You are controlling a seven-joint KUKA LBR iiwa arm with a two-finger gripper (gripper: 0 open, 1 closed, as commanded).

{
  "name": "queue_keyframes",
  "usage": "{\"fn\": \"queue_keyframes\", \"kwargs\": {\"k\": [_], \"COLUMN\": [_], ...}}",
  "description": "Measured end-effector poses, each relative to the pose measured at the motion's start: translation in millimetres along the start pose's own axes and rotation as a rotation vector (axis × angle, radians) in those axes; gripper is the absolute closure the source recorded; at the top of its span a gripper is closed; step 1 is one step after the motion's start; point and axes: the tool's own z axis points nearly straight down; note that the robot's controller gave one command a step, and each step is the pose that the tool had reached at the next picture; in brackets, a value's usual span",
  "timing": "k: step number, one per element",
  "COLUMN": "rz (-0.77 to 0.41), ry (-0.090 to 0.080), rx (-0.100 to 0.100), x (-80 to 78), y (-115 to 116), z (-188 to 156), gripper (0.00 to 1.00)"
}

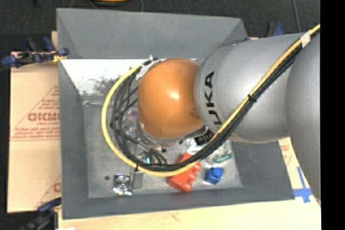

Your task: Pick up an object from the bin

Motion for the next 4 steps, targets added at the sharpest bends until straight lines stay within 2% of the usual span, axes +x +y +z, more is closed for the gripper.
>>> {"fn": "queue_keyframes", "kwargs": {"k": [1,2,3,4], "rz": [-0.109,-0.276,-0.583,-1.033], "ry": [-0.007,-0.005,-0.011,-0.009], "rx": [0.003,-0.001,0.001,0.001], "x": [-88.9,-15.6,-18.5,-35.5], "y": [-74,-41,-45,8], "z": [103,116,80,124], "gripper": [0.0,0.0,0.0,0.0]}}
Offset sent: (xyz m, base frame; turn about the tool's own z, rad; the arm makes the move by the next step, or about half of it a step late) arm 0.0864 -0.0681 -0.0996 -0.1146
